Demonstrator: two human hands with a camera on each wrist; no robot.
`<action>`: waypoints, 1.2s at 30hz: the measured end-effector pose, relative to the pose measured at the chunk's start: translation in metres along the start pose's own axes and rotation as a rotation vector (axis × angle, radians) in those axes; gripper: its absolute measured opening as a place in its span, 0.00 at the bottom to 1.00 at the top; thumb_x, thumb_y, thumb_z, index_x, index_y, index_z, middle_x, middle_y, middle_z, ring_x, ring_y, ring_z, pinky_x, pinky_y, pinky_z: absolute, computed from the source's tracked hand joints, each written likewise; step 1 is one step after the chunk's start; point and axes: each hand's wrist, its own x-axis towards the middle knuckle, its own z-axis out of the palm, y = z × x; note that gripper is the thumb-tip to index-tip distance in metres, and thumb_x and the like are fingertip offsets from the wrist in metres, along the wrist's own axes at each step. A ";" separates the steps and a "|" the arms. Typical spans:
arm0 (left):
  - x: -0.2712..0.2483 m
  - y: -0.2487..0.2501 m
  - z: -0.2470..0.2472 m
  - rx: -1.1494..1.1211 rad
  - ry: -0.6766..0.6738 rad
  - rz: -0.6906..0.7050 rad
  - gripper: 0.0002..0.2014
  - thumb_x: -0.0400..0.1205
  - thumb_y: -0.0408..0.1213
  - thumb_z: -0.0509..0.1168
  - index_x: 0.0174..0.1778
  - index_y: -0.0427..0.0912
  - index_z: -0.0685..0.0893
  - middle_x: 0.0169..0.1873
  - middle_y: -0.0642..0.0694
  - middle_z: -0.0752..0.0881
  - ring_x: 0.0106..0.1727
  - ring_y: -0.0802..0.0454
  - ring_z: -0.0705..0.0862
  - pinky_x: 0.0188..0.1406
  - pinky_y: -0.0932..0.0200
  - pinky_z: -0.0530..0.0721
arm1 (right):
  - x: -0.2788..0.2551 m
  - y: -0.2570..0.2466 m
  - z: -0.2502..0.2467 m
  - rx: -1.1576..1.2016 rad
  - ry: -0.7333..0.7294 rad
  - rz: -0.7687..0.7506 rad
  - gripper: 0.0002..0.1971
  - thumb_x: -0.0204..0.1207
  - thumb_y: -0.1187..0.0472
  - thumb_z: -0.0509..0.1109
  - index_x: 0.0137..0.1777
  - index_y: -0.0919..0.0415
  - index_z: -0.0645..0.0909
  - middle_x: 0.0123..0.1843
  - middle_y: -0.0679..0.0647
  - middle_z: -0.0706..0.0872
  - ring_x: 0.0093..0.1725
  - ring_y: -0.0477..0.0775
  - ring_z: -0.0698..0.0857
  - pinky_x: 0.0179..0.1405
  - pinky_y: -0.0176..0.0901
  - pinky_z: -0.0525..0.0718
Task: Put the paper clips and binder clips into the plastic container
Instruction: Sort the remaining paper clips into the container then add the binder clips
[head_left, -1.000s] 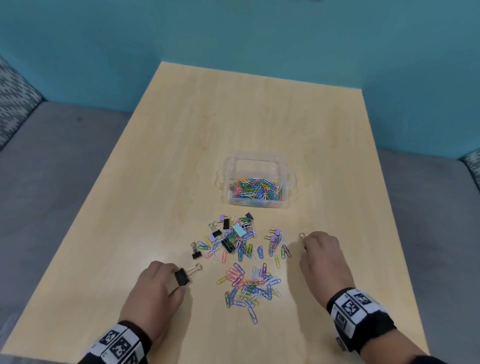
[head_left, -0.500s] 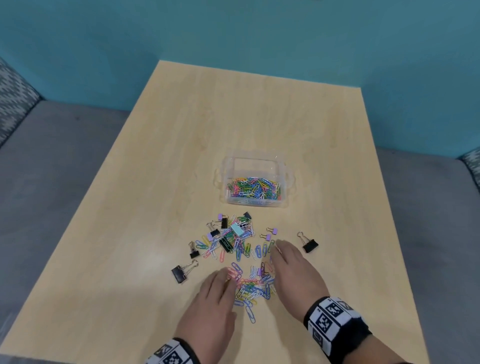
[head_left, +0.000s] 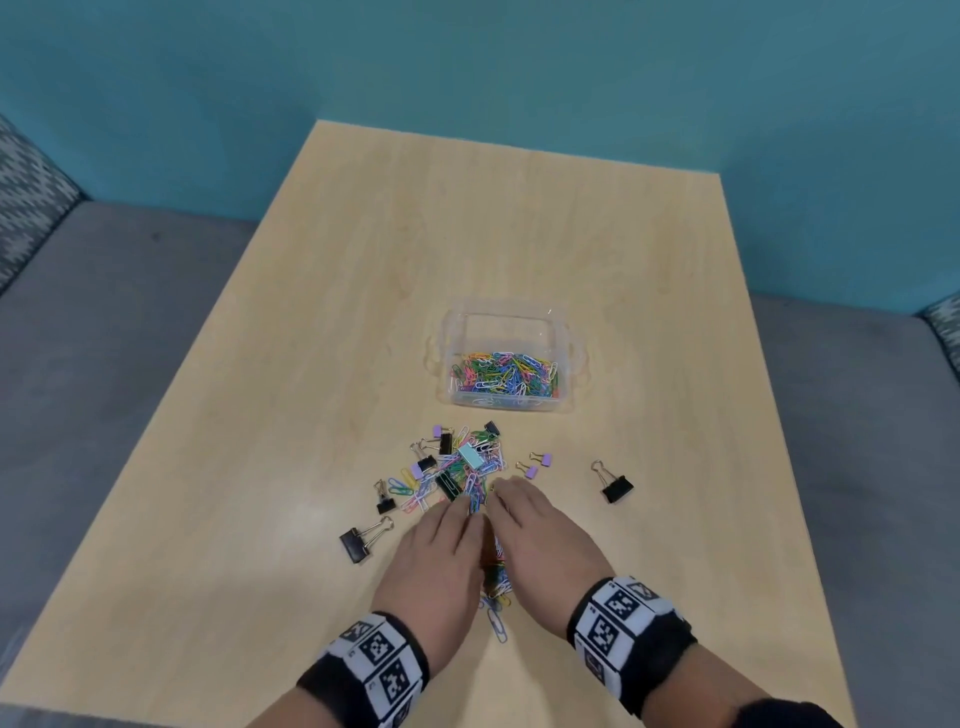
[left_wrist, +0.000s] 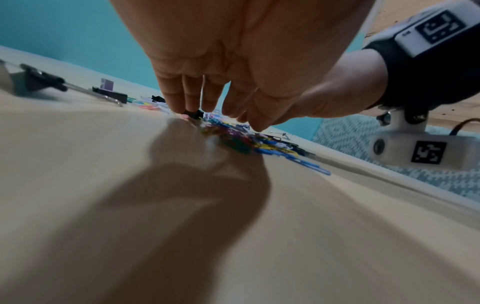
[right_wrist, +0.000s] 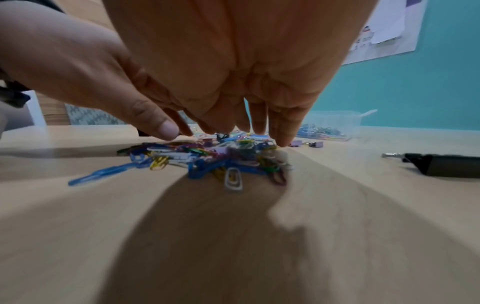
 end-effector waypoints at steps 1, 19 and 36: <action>0.000 0.001 0.000 -0.003 -0.007 0.012 0.25 0.76 0.44 0.53 0.70 0.41 0.74 0.69 0.41 0.76 0.69 0.40 0.75 0.63 0.46 0.80 | 0.002 -0.002 0.001 -0.018 -0.049 -0.029 0.31 0.72 0.60 0.46 0.75 0.71 0.67 0.75 0.68 0.71 0.75 0.69 0.68 0.73 0.60 0.70; -0.012 -0.013 -0.008 0.073 0.106 -0.059 0.25 0.77 0.44 0.52 0.64 0.33 0.78 0.68 0.32 0.76 0.72 0.35 0.71 0.71 0.44 0.67 | -0.002 -0.008 0.000 0.015 -0.023 -0.109 0.28 0.70 0.65 0.58 0.73 0.67 0.68 0.71 0.63 0.73 0.72 0.64 0.71 0.68 0.54 0.77; 0.010 -0.032 0.001 0.112 -0.030 -0.024 0.30 0.81 0.48 0.43 0.73 0.32 0.72 0.72 0.35 0.73 0.73 0.37 0.70 0.68 0.42 0.75 | -0.005 -0.004 -0.008 0.066 0.040 -0.017 0.26 0.67 0.64 0.59 0.68 0.64 0.75 0.64 0.57 0.79 0.65 0.59 0.78 0.62 0.46 0.81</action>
